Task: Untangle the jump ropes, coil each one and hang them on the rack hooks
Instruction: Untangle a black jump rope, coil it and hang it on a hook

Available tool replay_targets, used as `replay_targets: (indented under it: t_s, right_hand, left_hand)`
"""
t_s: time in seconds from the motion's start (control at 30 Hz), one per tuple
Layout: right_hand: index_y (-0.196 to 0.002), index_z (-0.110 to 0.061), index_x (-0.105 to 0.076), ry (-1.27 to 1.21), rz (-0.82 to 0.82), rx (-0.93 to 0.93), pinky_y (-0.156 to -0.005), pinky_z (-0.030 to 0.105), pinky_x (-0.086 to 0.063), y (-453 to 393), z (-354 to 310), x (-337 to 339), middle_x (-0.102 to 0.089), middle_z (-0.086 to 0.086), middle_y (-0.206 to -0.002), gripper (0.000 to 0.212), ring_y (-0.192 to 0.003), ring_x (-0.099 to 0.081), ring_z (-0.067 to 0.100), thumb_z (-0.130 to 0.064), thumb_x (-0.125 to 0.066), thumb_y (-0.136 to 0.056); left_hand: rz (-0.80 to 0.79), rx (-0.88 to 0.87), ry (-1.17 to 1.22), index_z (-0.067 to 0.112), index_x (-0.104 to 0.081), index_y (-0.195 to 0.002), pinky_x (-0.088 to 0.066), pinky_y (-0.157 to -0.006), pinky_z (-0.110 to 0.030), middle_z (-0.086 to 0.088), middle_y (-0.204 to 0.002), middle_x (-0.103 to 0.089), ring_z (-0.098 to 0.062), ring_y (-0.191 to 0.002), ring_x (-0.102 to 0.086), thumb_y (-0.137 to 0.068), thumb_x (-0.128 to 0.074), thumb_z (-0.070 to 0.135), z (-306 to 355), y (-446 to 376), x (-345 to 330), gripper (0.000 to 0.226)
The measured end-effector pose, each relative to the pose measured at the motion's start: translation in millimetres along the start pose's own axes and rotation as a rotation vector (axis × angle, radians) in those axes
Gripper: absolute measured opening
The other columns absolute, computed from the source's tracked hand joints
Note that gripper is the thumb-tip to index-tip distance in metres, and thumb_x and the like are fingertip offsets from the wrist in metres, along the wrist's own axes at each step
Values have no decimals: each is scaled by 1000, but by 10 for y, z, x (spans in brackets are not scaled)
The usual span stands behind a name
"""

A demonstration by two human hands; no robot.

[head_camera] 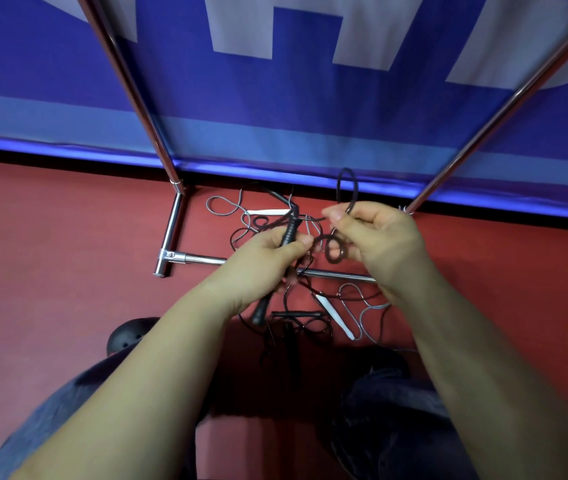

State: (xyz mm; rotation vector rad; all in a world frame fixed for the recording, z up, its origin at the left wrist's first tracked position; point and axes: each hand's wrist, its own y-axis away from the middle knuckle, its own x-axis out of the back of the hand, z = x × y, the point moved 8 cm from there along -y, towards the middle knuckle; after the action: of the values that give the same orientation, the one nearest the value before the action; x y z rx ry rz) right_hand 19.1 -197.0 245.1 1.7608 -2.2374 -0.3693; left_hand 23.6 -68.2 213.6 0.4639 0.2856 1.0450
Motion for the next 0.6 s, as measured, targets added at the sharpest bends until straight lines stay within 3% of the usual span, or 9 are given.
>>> replay_targets:
  t_s: [0.1, 0.27, 0.4, 0.6]
  right_hand:
    - [-83, -8, -64, -23, 188, 85, -53, 14, -51, -21, -70, 185, -53, 4, -59, 11, -45, -55, 1, -7, -56, -91]
    - [-77, -12, -60, -202, 325, 118, -59, 15, -53, -20, -87, 355, -55, 2, -68, 19, -51, -59, 0, -8, -52, -94]
    - [-78, -13, -60, -219, 281, 95, -61, 16, -54, -25, -71, 303, -57, 2, -71, 19, -55, -62, 2, -9, -51, -94]
    - [-79, -10, -62, -129, 57, -1, -59, 17, -55, -8, -54, 41, -61, -1, -64, 15, -52, -62, 3, -9, -54, -92]
  left_hand:
    - [17, 89, -17, 17, -59, -78, -23, -40, -16, 1, -68, -50, -7, -42, -35, -97, -50, 23, -68, -17, 64, 21]
    - [-12, 215, -155, 21, -59, -74, -24, -40, -15, 7, -65, -53, -6, -40, -35, -92, -55, 28, -227, -11, 51, 20]
    - [28, 221, -234, 23, -60, -76, -28, -44, -18, 7, -61, -49, -8, -47, -38, -86, -64, 30, -253, -1, 102, 13]
    - [57, 90, 47, 22, -67, -97, -27, -38, -13, 1, -86, -65, -8, -43, -35, -88, -63, 25, -55, 11, 112, 10]
